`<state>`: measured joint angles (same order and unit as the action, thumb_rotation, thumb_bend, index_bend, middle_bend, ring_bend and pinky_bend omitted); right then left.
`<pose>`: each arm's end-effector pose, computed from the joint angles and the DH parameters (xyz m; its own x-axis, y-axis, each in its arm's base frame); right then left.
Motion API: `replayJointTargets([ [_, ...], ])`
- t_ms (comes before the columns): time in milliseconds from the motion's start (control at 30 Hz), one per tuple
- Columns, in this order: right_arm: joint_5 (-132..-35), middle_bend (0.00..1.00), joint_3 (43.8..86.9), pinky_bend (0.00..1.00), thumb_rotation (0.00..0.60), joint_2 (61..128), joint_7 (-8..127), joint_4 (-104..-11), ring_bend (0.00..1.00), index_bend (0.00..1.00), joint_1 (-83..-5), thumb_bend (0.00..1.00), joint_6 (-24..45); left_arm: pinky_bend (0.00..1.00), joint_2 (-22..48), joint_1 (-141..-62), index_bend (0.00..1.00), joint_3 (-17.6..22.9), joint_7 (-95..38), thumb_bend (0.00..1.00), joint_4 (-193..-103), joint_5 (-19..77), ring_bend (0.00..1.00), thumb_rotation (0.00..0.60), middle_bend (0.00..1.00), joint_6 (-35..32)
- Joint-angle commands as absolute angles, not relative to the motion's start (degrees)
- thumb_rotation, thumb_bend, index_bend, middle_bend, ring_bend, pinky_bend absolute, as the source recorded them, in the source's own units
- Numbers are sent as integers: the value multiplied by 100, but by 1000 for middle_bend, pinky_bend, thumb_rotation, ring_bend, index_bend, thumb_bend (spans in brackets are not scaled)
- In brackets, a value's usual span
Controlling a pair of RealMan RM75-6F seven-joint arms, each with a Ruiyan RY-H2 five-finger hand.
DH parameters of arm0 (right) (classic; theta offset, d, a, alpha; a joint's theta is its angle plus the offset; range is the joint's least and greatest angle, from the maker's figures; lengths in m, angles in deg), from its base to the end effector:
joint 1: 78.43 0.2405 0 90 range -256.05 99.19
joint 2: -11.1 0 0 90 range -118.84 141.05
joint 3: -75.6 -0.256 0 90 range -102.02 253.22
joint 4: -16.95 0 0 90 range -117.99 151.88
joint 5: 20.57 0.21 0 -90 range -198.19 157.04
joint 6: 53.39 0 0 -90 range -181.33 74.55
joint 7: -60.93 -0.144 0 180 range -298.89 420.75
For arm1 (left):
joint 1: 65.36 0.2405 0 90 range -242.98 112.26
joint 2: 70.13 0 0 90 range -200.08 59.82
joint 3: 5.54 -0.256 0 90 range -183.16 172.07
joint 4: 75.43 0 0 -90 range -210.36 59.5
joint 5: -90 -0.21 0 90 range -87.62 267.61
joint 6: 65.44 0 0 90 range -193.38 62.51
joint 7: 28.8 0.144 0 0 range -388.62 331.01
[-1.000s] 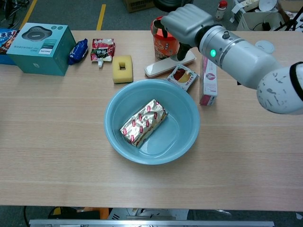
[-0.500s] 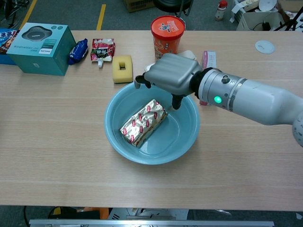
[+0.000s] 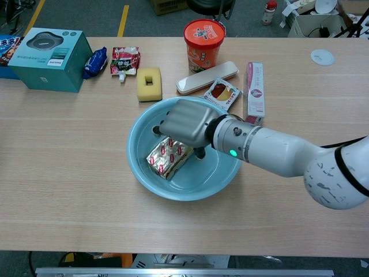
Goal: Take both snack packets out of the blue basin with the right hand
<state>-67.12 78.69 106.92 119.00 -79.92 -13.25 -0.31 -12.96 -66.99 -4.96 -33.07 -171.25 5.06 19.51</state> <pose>-0.0509 -0.2699 -0.0962 0.8866 -0.0800 0.4555 -0.3289 -0.8015 0.4994 -0.3225 0.1544 0.1879 0.3804 0.0602 0.9228 0.9209 0.0665 -0.3840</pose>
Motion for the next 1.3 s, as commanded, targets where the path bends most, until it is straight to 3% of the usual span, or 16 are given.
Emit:
replayJointTargets([
  [33, -6533, 344, 7872, 596, 600, 10930, 12093, -7781, 301, 228, -1241, 12, 3, 100, -1303, -6695, 224, -499, -3318, 359, -17122, 509, 109, 600, 187, 1950],
  [833, -6165, 344, 7966, 596, 600, 11562, 12649, -7155, 300, 228, -1141, 12, 37, 100, -1313, -6687, 225, -523, -3495, 360, -16998, 533, 109, 600, 187, 1875],
  [1300, -6616, 361, 8080, 596, 600, 11750, 12673, -6878, 299, 262, -1282, 14, 221, 100, -1296, -6730, 225, -518, -3507, 360, -16977, 544, 109, 600, 187, 1798],
])
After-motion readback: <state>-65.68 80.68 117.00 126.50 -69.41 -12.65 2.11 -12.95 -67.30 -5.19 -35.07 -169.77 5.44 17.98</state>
